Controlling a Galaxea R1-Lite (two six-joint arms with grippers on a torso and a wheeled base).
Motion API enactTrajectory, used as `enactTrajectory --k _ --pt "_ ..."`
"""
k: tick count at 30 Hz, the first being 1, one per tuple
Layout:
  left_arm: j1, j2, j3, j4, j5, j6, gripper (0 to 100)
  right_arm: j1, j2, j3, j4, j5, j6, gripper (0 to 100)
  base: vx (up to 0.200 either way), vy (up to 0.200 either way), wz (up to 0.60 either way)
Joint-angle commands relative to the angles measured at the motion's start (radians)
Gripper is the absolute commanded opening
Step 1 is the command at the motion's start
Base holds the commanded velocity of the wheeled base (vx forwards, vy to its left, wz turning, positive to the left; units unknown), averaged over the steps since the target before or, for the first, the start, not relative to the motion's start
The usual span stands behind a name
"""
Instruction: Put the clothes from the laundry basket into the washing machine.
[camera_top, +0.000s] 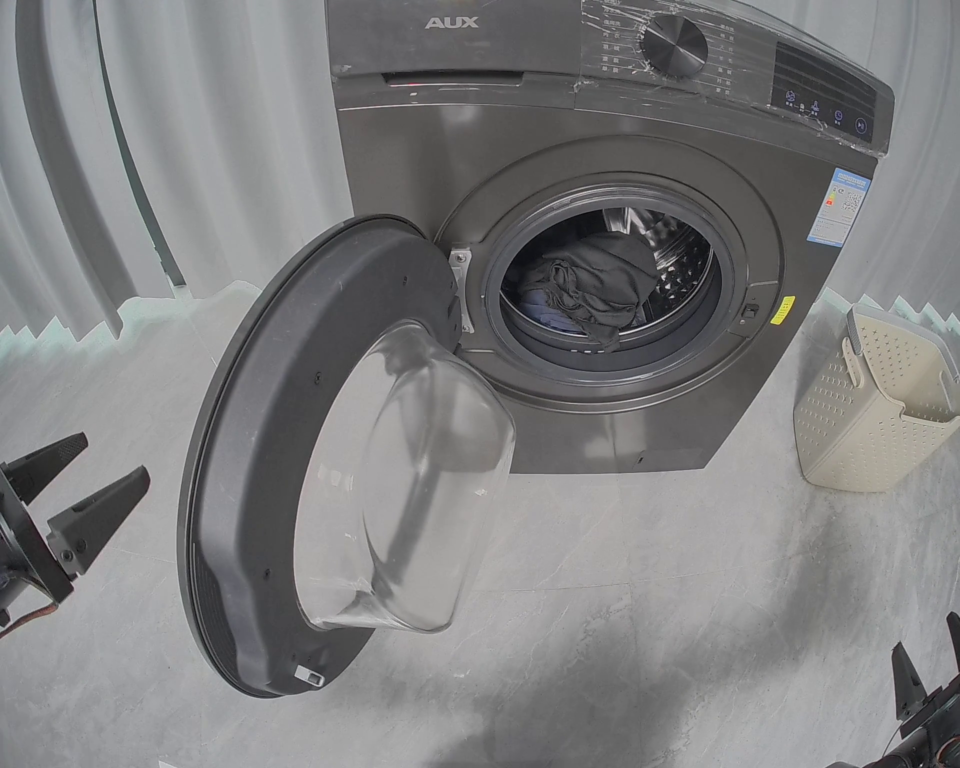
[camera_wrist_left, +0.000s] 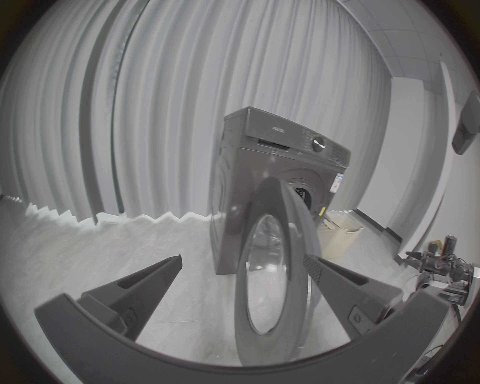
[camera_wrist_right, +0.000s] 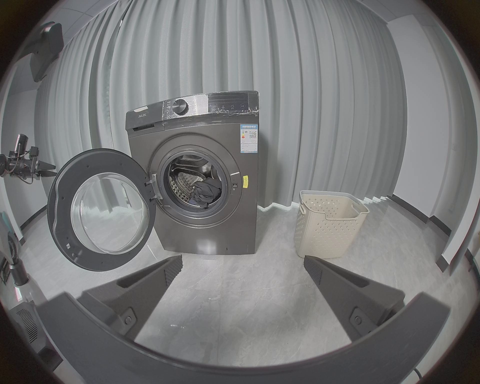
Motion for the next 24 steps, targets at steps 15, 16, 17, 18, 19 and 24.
enactTrajectory --k 15,16,17,18,19,24 --pt "-0.028 0.162 0.080 -0.012 -0.006 0.073 100 0.000 -0.016 0.018 0.000 0.000 0.000 100 0.000 0.000 0.00" --pt "-0.060 0.168 0.078 -0.018 -0.004 0.070 100 0.000 -0.016 0.018 0.000 0.000 0.000 100 0.000 0.000 0.00" --pt "-0.094 0.170 0.078 -0.021 -0.003 0.067 100 0.000 -0.016 0.018 0.000 0.002 0.000 100 0.000 0.000 0.00" --pt "-0.117 0.171 0.075 -0.022 -0.001 0.064 100 0.000 -0.016 0.018 0.000 0.002 0.000 100 0.000 0.000 0.00" --pt "-0.157 0.174 0.069 -0.024 0.004 0.059 100 0.000 -0.016 0.018 0.000 0.002 0.000 100 0.000 0.000 0.00" --pt "-0.211 0.231 0.045 -0.041 0.008 0.048 100 0.000 -0.016 0.018 0.000 0.002 -0.001 100 0.000 0.000 0.00"
